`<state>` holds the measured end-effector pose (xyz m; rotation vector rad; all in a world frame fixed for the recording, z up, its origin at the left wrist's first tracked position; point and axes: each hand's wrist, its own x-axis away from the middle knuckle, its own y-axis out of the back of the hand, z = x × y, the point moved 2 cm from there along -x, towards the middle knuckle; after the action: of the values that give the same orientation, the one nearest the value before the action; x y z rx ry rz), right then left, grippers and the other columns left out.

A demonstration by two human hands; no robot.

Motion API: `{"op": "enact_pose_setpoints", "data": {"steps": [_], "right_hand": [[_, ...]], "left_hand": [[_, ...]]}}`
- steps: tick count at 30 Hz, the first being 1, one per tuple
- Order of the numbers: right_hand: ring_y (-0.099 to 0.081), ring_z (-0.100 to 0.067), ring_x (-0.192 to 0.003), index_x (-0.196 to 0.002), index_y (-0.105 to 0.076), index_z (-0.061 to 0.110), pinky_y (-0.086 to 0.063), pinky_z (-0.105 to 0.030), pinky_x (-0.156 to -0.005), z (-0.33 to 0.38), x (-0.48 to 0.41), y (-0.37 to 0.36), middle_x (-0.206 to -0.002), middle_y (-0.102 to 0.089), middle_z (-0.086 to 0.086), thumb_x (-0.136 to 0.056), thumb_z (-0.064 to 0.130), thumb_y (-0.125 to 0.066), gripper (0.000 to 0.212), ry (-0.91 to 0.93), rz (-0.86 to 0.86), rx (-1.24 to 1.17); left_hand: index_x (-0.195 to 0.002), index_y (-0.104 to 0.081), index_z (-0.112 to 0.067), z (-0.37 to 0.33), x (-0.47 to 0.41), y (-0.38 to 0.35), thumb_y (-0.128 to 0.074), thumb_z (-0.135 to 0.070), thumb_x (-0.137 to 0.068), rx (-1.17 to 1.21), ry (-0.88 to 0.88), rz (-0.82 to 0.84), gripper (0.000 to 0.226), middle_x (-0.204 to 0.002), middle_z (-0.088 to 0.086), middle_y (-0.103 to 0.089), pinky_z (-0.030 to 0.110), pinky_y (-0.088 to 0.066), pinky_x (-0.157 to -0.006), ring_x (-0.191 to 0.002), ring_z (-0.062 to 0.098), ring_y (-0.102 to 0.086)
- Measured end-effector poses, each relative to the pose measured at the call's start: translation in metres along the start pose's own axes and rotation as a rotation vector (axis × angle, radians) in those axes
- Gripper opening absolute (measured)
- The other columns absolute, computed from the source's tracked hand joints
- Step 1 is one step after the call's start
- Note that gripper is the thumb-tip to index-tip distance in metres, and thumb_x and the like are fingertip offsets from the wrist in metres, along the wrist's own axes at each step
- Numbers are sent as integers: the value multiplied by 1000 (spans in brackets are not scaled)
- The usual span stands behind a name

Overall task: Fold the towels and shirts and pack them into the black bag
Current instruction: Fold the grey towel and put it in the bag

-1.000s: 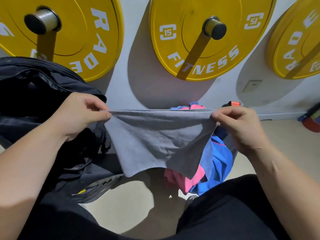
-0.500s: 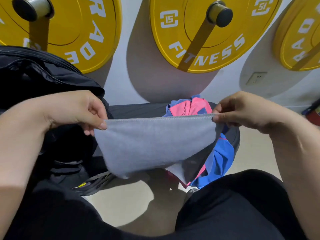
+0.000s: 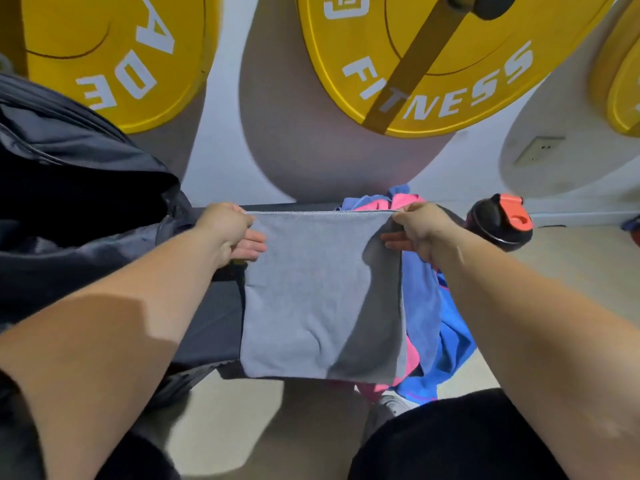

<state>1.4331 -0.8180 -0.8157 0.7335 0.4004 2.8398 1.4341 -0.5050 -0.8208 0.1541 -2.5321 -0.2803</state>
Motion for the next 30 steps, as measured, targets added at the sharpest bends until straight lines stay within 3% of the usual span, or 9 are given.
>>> {"op": "enact_pose_setpoints", "data": {"steps": [4, 7, 10, 13, 16, 20, 23, 26, 30], "right_hand": [[-68, -29, -73, -81, -53, 15, -59, -45, -83, -6, -43, -4, -87, -63, -16, -98, 4, -43, 22, -23, 3, 59], [-71, -28, -76, -81, -55, 17, -60, -43, -82, -4, -73, -4, -88, -66, -15, -97, 9, -46, 20, -16, -26, 102], [-73, -28, -76, -80, -55, 18, -61, -44, -82, 2, -98, -8, -85, -65, -14, -97, 13, -49, 19, 19, -74, 100], [-74, -33, -84, -78, -53, 18, -59, -45, -84, 10, -113, -12, -83, -67, -15, -96, 11, -51, 20, 121, -80, 103], [-74, -30, -84, -78, -58, 19, -57, -47, -88, 13, -113, -12, -83, -68, -11, -94, 13, -57, 17, 225, -36, 139], [-70, -27, -82, -74, -67, 22, -56, -52, -91, 13, -84, 0, -72, -69, 5, -88, 26, -66, 14, 360, -21, 274], [-66, -13, -77, -78, -70, 19, -54, -32, -83, 15, -46, 12, -76, -70, 8, -90, 25, -70, 13, 458, 52, 470], [-54, 2, -63, -79, -69, 17, -44, -12, -67, 7, -4, 18, -73, -67, 7, -91, 21, -72, 13, 508, 209, 712], [-58, -6, -65, -83, -70, 14, -44, -21, -63, -22, 20, 24, -72, -66, 8, -89, 23, -72, 11, 537, 253, 958]], "left_hand": [[-111, -41, -16, 0, -47, -16, -43, -10, -101, 59, -2, -26, 12, -84, 20, -64, 34, -57, -48, -63, 29, -66], [-102, -35, -24, -4, -84, -26, -39, -5, -97, 73, -36, 0, 20, -87, 13, -48, 28, -41, -53, -69, 22, -49], [-98, -39, -24, -9, -113, -31, -41, -5, -96, 31, -98, -14, 20, -80, 8, -46, 26, -33, -54, -64, 16, -44], [-97, -52, -16, -14, -130, -29, -50, -7, -93, -21, -163, -102, 9, -80, 14, -63, 29, -49, -55, -65, 22, -60], [-85, -59, -14, -13, -132, -21, -57, -8, -87, -54, -226, -145, 6, -80, 17, -69, 32, -54, -60, -65, 23, -64], [-75, -68, -17, -5, -108, -9, -66, -15, -75, -268, -342, -168, 3, -65, 9, -71, 33, -56, -64, -61, 24, -64], [-74, -71, -19, -3, -75, 2, -69, -17, -81, -609, -488, -151, 8, -66, -1, -67, 25, -41, -55, -66, 21, -60], [-72, -70, -21, 8, -46, 15, -70, -15, -81, -891, -611, -48, 10, -67, -11, -62, 28, -37, -62, -72, 20, -58], [-74, -71, -22, 34, -21, 24, -72, -17, -78, -1015, -686, 93, 7, -72, -11, -64, 27, -40, -68, -76, 19, -60]]}}
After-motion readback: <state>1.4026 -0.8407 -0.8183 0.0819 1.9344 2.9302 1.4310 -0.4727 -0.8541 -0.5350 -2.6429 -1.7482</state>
